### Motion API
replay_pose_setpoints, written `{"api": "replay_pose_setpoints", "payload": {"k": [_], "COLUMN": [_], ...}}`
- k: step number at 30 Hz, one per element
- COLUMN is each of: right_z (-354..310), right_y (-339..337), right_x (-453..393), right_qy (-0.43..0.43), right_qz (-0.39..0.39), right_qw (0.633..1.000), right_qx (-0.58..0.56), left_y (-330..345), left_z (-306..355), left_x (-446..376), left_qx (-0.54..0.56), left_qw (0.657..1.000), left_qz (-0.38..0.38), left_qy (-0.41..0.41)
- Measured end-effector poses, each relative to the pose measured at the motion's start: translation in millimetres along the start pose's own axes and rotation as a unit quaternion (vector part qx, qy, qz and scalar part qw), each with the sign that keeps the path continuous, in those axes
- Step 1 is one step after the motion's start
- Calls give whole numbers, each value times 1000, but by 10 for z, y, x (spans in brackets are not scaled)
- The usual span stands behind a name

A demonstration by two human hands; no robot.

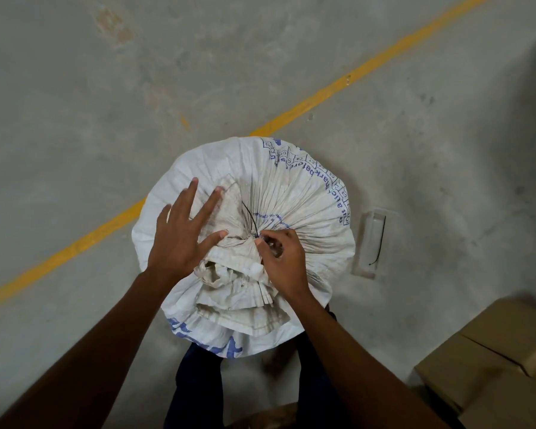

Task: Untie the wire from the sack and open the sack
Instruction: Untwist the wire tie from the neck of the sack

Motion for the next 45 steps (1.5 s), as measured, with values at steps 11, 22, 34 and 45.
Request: {"api": "replay_pose_setpoints", "payload": {"k": [11,22,34,45], "right_z": [135,373,684,893], "right_y": [-53,29,-30,24], "right_x": [12,150,67,10], "right_qy": [-11,22,112,139], "right_qz": [24,14,-31,-117], "right_qw": [1000,997,990,980], "right_qx": [-16,-72,-85,-86], "left_y": [-29,-6,667,879], "left_z": [291,345,334,425], "left_x": [-75,-105,-61,-34], "left_qx": [-89,-119,203,190], "left_qw": [979,992,972,977], "left_qz": [-22,16,-116,-92], "left_qy": [184,31,-18,-7]}}
Point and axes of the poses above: each hand's wrist, its own x-axis away from the middle knuckle, its own y-axis out of the palm, z = x × y, the point moved 10 cm from there along -x, towards the middle knuckle, and after that the axes turned 14 degrees about -x, right-handed, at the moved point
